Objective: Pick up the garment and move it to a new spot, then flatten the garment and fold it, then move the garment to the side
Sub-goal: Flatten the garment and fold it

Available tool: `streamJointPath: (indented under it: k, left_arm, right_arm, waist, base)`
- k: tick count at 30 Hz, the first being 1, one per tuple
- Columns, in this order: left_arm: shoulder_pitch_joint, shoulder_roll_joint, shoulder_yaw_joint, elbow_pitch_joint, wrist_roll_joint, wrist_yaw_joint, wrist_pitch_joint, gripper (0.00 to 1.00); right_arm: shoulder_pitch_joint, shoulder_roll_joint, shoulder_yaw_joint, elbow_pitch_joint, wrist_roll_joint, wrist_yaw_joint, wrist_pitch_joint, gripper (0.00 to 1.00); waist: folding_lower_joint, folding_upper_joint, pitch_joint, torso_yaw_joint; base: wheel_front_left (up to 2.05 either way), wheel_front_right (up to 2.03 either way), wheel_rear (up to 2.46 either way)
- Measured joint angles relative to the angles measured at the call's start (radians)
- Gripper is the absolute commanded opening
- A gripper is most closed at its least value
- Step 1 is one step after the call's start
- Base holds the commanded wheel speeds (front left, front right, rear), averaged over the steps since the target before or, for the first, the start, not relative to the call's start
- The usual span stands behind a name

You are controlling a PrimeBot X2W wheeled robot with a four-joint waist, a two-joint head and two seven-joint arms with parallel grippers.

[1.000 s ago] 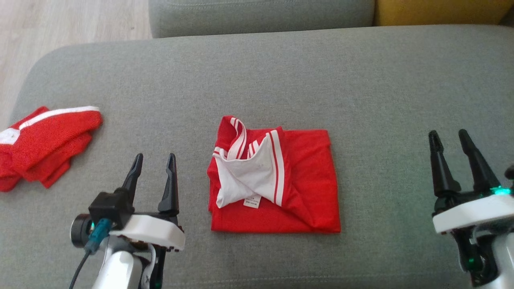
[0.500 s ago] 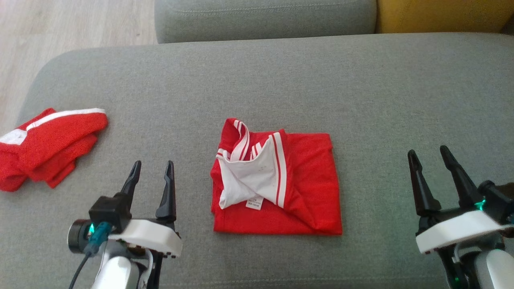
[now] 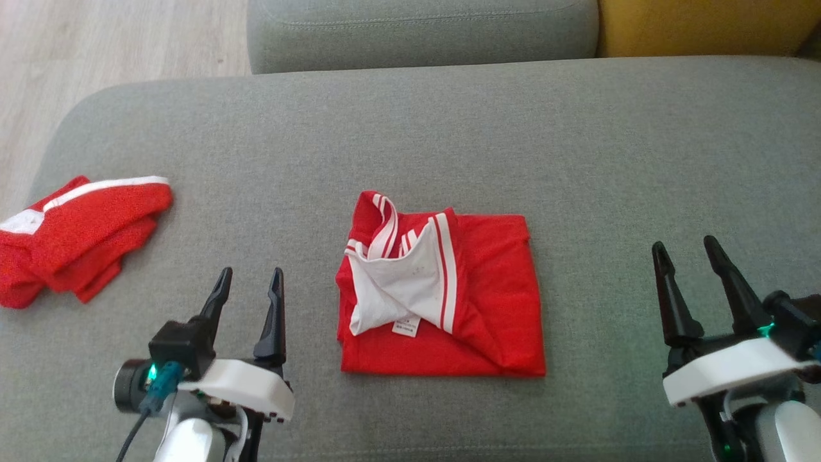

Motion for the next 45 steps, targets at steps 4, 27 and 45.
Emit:
streamJointPath:
  k: [4,27,45]
  left_arm:
    - [0.000,0.001,-0.001,0.000,0.000,0.007,0.000,1.00]
    - [-0.060,-0.002,-0.023,0.004,-0.011,0.007,-0.006,1.00]
    - [-0.099,-0.023,-0.040,0.043,-0.016,-0.001,-0.028,1.00]
  right_arm:
    - [0.000,0.000,-0.003,0.000,-0.001,0.000,0.001,1.00]
    - [-0.274,-0.024,0.219,0.334,0.068,0.000,-0.028,0.00]
    - [-0.497,-0.009,0.694,0.689,0.350,0.000,-0.126,0.00]
  waist:
    - [0.0000,0.0000,0.000,0.001]
    - [0.0000,0.0000,0.067,0.087]
    - [0.0000,0.0000,0.103,0.159]
  base:
    - [0.00,0.00,0.00]
    - [0.00,0.00,0.00]
    - [0.00,0.00,0.00]
